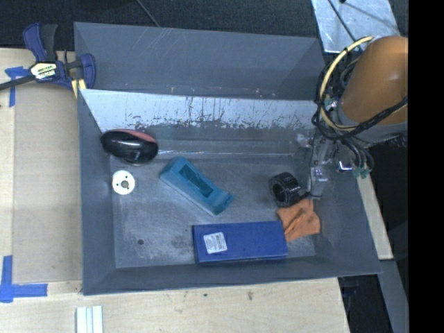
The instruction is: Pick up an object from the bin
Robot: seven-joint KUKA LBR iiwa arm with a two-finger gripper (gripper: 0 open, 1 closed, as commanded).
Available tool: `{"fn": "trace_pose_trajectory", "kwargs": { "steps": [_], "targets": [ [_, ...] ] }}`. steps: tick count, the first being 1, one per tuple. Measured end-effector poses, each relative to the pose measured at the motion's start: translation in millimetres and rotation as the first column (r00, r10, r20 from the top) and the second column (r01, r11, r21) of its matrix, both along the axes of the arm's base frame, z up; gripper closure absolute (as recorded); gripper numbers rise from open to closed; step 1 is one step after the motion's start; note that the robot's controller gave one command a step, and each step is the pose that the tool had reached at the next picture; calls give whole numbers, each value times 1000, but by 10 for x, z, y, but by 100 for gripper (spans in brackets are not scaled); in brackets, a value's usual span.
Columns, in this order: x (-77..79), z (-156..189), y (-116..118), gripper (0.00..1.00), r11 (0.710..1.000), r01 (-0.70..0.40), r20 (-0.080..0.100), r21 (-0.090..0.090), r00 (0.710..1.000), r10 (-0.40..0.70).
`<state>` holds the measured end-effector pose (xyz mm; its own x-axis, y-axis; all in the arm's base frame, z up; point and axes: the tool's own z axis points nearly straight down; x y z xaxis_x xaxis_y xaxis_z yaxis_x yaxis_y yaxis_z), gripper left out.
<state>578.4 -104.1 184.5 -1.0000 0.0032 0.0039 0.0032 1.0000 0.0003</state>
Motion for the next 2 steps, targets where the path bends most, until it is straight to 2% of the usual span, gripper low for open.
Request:
{"fn": "trace_pose_trajectory", "kwargs": {
  "steps": [1, 2],
  "targets": [
    [12, 49, 4, 0, 1000, -2, 8, -1, 1000, 2],
    [-85, -207, -166, 0, 1000, -27, 9, -1, 1000, 27]
  ]
}}
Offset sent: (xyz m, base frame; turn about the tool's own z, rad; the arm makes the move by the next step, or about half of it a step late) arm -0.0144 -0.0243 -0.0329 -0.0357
